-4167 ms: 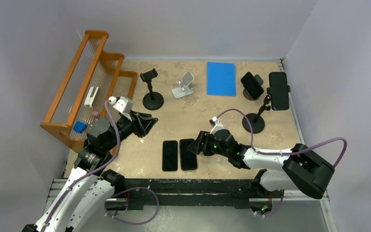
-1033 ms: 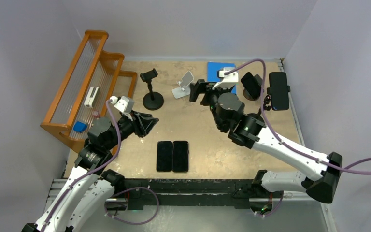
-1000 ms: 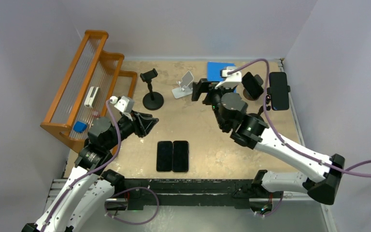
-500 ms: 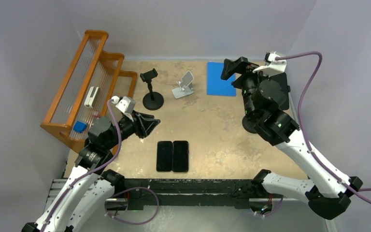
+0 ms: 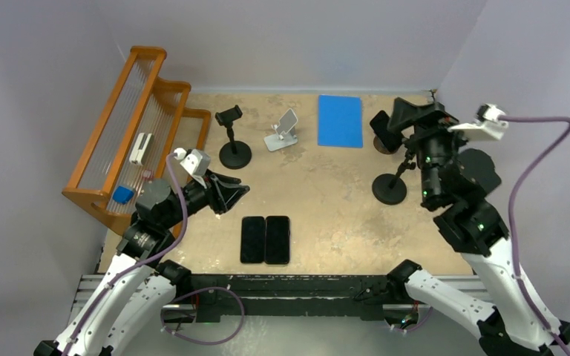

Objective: Remove the phone from the phone stand
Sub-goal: Move the phone stand with the phone to the center of the board.

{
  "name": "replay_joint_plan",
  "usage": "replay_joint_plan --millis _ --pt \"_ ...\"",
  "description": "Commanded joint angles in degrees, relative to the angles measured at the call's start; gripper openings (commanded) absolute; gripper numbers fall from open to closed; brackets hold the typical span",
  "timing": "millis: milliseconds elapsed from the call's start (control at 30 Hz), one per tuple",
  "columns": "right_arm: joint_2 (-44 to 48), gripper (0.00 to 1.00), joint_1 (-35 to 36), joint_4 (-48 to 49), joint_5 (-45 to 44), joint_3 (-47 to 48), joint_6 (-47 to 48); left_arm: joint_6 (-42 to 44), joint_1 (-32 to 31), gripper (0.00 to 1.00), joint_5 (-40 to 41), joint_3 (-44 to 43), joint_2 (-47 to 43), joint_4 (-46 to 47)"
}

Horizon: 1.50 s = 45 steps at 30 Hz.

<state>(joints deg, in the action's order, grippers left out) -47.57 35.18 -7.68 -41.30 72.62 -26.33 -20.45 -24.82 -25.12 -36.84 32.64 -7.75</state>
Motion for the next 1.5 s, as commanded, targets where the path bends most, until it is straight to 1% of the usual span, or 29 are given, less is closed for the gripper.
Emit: replay_joint_plan --millis 0,100,233,300,367,500,633,733,833,933,1033,1167,1267,1333,1367,1467 --pt "1.63 0.93 -0.20 -5.87 -4.03 0.10 0.99 -0.86 -0.05 0.36 -1.68 -0.16 -1.01 3.49" --pt "0.35 0.93 -0.18 -6.84 -3.56 0.57 0.85 -1.06 -0.05 0.36 -2.36 -0.10 -1.41 3.89" --pt "-1.54 0.94 -0.60 -2.84 -3.15 1.09 0.95 -1.35 -0.05 0.36 -3.52 -0.07 -1.25 3.97" --pt "-3.43 0.94 -2.18 -2.69 -3.34 1.93 -0.29 -1.35 -0.05 0.37 -3.54 -0.07 -1.31 3.81" --pt "-4.07 0.95 -5.16 -1.63 -0.64 1.62 -2.27 -1.43 -0.07 0.37 -3.60 0.06 -1.38 3.88" --pt "-1.62 0.95 -11.11 2.86 6.27 -2.53 -5.48 -1.66 -0.10 0.37 -4.43 0.12 -1.10 4.15" --pt "3.73 0.94 -11.54 7.36 9.98 -8.27 -5.47 -1.78 -0.14 0.37 -5.47 0.18 -0.39 4.56" --pt "6.31 0.94 -11.54 7.14 12.24 -9.13 -4.31 -1.72 -0.14 0.37 -5.48 0.20 0.04 4.83" --pt "8.00 0.94 -11.54 4.79 13.42 -8.40 -3.25 -1.89 -0.14 0.37 -5.21 0.29 0.96 5.57" --pt "10.34 0.94 -11.54 4.04 15.13 -8.80 -2.03 -4.09 -0.14 0.37 -5.31 0.54 2.24 7.91" --pt "12.86 0.94 -11.49 3.87 16.58 -9.69 -1.25 -7.98 -0.14 0.39 -7.38 -0.90 6.23 11.90" --pt "14.87 0.94 -11.54 2.78 17.54 -10.12 -0.69 -11.62 -0.33 0.41 -11.62 -7.86 14.35 11.75" --pt "15.67 0.94 -11.54 1.87 18.32 -10.50 -0.20 -13.21 -3.21 0.42 -12.10 -10.84 18.76 14.32" --pt "16.28 0.94 -11.53 1.63 18.38 -11.01 0.31 -11.91 -7.63 0.44 -9.11 -12.15 20.83 16.57" --pt "16.63 0.94 -11.54 1.54 18.32 -11.39 0.76 -10.77 -9.91 0.46 -7.55 -13.03 21.93 16.95" --pt "17.64 0.94 -11.54 1.32 18.24 -12.56 1.61 -7.52 -15.59 0.48 -2.97 -17.15 26.10 16.34"
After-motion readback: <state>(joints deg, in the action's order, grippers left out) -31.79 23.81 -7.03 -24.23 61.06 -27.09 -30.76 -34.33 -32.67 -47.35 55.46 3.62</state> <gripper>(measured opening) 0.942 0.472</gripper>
